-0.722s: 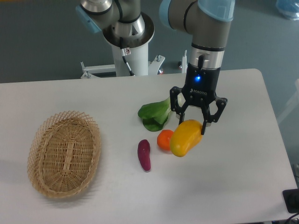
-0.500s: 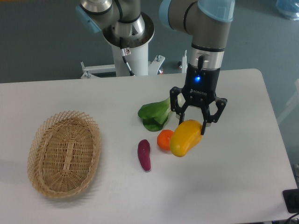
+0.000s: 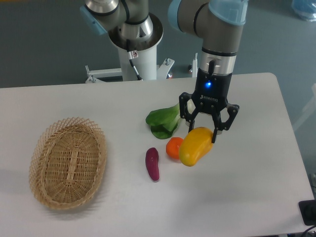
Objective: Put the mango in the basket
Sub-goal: 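Close the gripper around the yellow mango beside the orange, then lift the held mango and carry it over the wicker basket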
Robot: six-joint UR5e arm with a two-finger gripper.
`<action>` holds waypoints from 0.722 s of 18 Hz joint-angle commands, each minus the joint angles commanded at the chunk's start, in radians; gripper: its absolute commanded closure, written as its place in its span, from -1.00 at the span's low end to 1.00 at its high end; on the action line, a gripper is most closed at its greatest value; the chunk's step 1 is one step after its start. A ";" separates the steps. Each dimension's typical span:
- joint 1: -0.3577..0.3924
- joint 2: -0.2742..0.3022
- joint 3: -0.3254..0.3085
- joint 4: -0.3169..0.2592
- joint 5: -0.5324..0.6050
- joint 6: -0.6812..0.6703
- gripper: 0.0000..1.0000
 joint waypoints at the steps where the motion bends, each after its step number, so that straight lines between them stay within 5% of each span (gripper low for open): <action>1: -0.017 -0.003 0.003 0.000 0.018 -0.002 -0.01; 7: -0.092 -0.055 0.020 0.006 0.112 -0.061 -0.01; 11: -0.135 -0.043 0.009 0.009 0.182 -0.244 -0.01; 13: -0.213 -0.026 -0.017 0.008 0.261 -0.290 -0.01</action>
